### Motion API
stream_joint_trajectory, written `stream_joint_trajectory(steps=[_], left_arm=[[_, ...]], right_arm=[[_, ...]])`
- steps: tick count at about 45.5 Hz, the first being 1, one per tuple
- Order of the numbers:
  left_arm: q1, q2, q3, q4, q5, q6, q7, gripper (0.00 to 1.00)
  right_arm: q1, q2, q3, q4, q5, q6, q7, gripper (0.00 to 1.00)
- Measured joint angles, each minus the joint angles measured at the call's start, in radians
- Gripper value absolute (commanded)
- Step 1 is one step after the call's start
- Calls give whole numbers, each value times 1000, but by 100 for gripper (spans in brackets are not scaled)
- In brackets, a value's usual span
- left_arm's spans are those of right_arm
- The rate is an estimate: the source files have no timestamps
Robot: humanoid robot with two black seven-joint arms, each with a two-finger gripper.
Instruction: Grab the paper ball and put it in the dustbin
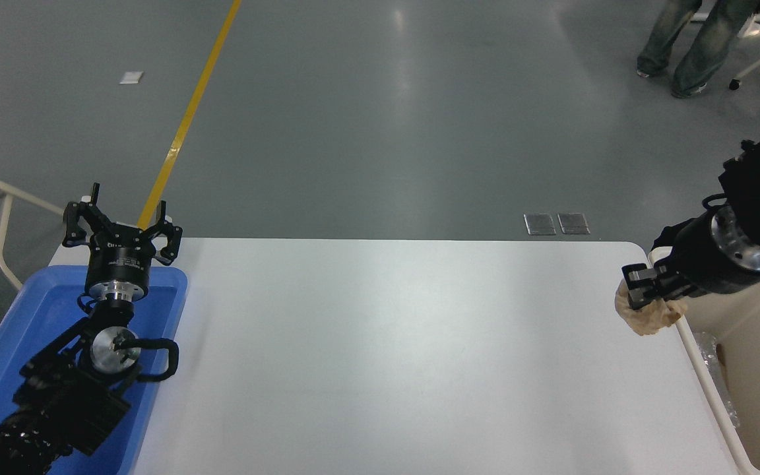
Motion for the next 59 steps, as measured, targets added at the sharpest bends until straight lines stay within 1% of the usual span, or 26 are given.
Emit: stream_joint_trajectory(steps=[12, 23, 32, 38, 43, 50, 54, 59], left_arm=[[0, 0, -1, 0, -1, 0, -1, 99], [0, 0, -1, 0, -2, 0, -1, 99], [0, 0, -1, 0, -2, 0, -1, 99], [0, 0, -1, 0, -2, 0, -1, 99], [0, 0, -1, 0, -2, 0, -1, 99], [0, 0, -1, 0, -2, 0, -1, 99], [0, 0, -2, 0, -1, 0, -1, 99], [0, 0, -2, 0, -1, 0, -1, 99]], right_arm=[[89, -1, -53, 23, 20, 23, -2, 0], [116, -22, -120, 12, -49, 23, -5, 0], [111, -105, -188, -59, -133, 20, -1, 0], [60, -211, -204, -165, -201, 13, 1, 0], [-56, -319, -157, -287, -241, -48, 3, 0], [-355, -413, 16, -460, -268, -191, 4, 0], [-558, -435, 161, -560, -272, -257, 3, 0], [-828, -425, 382, -692, -253, -323, 3, 0]])
